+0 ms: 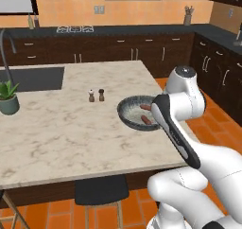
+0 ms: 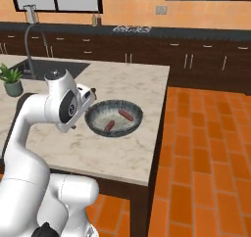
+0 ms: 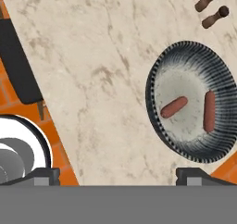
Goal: Place one bun and one sausage from the bowl on each plate.
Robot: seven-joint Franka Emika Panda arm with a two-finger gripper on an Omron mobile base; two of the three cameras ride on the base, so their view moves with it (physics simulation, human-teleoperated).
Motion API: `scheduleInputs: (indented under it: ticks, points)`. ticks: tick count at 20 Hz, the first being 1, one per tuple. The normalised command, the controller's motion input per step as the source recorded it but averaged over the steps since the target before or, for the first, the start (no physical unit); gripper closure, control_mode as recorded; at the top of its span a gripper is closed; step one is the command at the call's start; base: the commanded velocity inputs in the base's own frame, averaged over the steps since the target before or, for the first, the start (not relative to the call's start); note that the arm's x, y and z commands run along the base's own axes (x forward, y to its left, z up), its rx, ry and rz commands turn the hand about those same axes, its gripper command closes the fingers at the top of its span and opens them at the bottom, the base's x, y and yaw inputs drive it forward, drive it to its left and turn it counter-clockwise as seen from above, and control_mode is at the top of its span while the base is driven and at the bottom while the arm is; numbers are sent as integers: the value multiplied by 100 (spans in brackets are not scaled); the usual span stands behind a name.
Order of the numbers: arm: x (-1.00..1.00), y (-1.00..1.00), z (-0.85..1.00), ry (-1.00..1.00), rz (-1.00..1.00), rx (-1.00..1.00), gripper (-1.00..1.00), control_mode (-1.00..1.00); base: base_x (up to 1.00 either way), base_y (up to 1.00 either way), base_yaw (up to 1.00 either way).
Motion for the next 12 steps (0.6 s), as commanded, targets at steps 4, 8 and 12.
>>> scheduleInputs:
  ticks: [4,8,12]
  points:
    - [0,0,0,0,0,0,-100,100,52,0,-16]
    - [0,0,0,0,0,0,-100,100,65,0,-17]
    - [13,0,0,5,0,0,-100,-100,37,0,-2]
